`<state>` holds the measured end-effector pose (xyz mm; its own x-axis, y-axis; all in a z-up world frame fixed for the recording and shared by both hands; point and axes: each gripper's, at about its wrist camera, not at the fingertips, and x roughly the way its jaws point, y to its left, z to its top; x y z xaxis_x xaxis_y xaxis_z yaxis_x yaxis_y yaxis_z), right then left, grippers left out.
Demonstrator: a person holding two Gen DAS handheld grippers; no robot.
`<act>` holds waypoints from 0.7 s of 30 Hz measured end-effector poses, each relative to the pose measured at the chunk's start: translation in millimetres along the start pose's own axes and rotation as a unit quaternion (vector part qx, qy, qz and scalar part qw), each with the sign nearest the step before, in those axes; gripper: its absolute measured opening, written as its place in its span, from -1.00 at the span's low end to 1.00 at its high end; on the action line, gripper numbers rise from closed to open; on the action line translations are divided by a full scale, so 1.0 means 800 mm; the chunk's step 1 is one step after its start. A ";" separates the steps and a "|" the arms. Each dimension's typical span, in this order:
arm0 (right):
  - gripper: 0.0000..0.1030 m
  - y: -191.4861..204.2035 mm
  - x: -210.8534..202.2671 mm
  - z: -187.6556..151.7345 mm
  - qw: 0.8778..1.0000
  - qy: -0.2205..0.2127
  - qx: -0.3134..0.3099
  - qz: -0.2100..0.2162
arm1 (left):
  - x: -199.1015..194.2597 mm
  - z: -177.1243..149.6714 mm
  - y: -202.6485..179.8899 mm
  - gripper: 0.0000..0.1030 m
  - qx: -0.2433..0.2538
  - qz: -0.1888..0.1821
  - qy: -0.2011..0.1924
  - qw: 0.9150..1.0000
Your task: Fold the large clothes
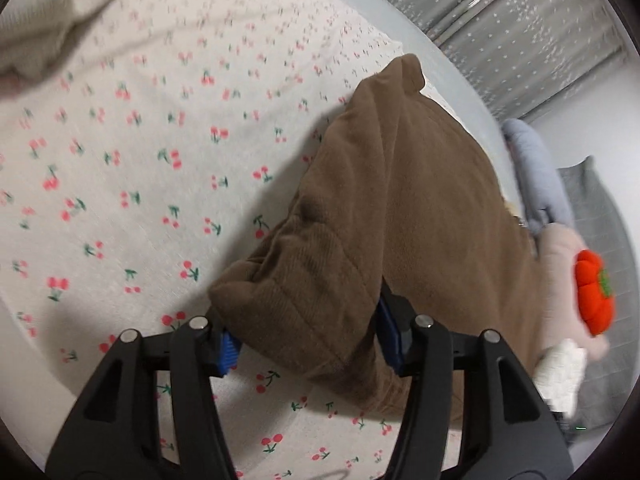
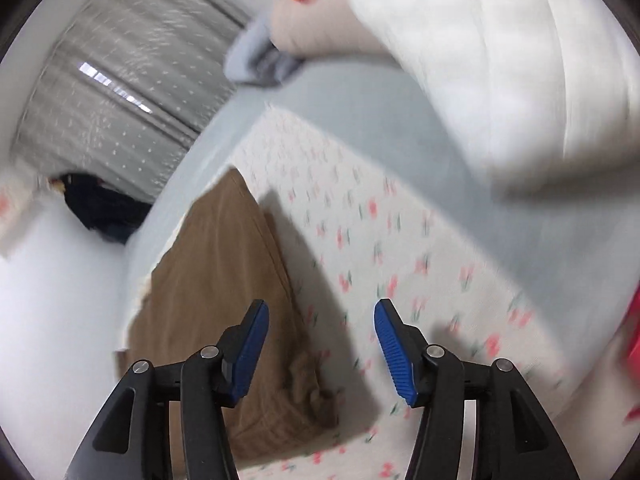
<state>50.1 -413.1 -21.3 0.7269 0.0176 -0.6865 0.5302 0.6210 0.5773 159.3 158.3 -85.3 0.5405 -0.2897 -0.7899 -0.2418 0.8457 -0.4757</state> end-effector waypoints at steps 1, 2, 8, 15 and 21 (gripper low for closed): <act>0.11 0.010 -0.007 -0.002 1.000 -0.011 -0.023 -0.007 | -0.001 0.001 -0.005 0.11 0.006 0.018 -0.012 1.000; 0.11 0.025 -0.011 -0.003 0.998 -0.022 -0.049 -0.017 | -0.004 -0.001 -0.010 0.12 0.008 0.034 -0.026 0.999; 0.11 0.091 0.010 -0.033 0.983 -0.034 -0.174 -0.049 | -0.040 -0.016 0.012 0.23 -0.009 0.102 -0.121 0.987; 0.12 0.117 0.053 -0.047 0.972 -0.029 -0.224 -0.061 | -0.033 0.015 -0.026 0.26 0.128 0.029 -0.117 0.984; 0.11 0.154 0.098 -0.043 0.962 -0.025 -0.262 -0.067 | 0.095 0.079 -0.125 0.25 0.298 0.020 -0.029 0.954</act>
<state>157.3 -308.6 -19.3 0.6950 -0.1201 -0.7089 0.3367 0.9255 0.1734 275.6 80.4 -73.2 0.5882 -0.2410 -0.7720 0.2287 0.9652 -0.1271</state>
